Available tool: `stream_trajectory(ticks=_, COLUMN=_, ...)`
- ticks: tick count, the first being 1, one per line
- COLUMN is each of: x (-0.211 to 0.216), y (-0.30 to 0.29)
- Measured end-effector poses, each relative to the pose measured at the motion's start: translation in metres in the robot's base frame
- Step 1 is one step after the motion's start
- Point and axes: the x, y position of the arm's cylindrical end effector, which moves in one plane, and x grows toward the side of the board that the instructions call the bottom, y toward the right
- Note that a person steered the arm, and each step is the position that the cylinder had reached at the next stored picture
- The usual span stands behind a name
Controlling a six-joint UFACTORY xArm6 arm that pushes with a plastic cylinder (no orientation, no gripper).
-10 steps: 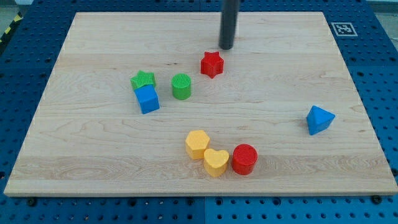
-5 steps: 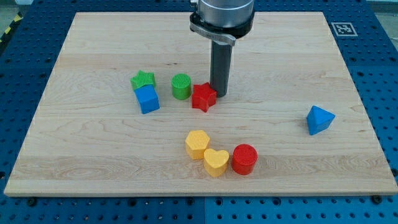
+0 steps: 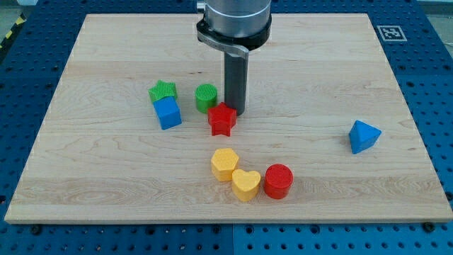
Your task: Slide red star towards yellow hexagon
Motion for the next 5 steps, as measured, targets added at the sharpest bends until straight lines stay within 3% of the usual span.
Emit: stream_trajectory(ticks=5, x=-0.004, y=-0.077)
